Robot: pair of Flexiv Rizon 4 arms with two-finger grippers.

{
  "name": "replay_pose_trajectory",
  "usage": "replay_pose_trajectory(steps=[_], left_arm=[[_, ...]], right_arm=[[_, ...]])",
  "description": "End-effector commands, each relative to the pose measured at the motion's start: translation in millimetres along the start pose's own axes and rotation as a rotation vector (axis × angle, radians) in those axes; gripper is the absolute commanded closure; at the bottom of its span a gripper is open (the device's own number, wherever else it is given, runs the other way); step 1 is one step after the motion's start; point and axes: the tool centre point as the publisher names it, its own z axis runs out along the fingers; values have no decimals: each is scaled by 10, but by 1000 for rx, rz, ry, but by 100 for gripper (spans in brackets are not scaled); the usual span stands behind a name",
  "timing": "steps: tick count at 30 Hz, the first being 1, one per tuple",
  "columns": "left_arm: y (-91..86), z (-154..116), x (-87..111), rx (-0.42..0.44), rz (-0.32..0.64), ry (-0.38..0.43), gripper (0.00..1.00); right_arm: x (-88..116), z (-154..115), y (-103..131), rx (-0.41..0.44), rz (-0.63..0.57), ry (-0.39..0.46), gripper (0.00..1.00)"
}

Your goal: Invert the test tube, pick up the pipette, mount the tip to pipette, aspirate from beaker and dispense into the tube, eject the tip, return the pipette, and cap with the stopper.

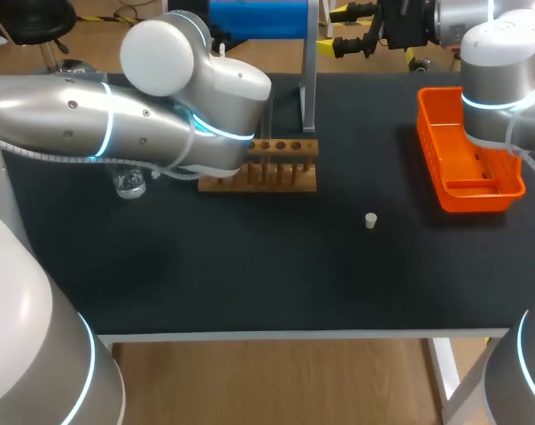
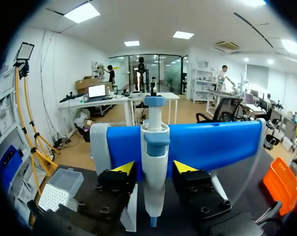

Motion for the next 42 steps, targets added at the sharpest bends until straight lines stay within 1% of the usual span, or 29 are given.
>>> replay_pose_trajectory(steps=[1,8,13,17,21,24,27,30,32,36,37,39,41,42], left_arm=[[-3,-22,11,-2,-2,-3,0],[-31,-111,16,3,0,-9,0],[-81,-226,19,9,0,-14,0],[-135,-384,54,18,10,-12,0],[-140,-616,98,22,25,20,0],[-118,-828,104,26,34,58,0],[-97,-1046,65,35,32,93,0],[-94,-1276,39,50,48,149,0],[-95,-1452,24,73,70,212,0],[-82,-1714,23,88,122,302,0],[-74,-1798,34,99,141,345,0],[-49,-1895,45,88,179,388,0],[-8,-2007,75,93,226,456,0],[8,-2037,77,90,234,469,0]], right_arm=[[-8,-12,7,5,1,4,0],[-8,-12,7,5,1,4,0],[-8,-12,7,5,1,4,0],[-8,-12,7,5,1,4,0],[-8,-12,7,5,1,4,0],[-8,-12,7,5,1,4,0],[-8,-12,7,5,1,4,0],[-8,-12,7,5,1,4,0],[-8,-12,7,5,1,4,0],[-8,-12,7,5,1,4,0],[-8,-12,7,5,1,4,0],[-8,-12,7,5,1,4,0],[-8,-12,7,5,1,4,0],[-8,-12,7,5,1,4,0]])
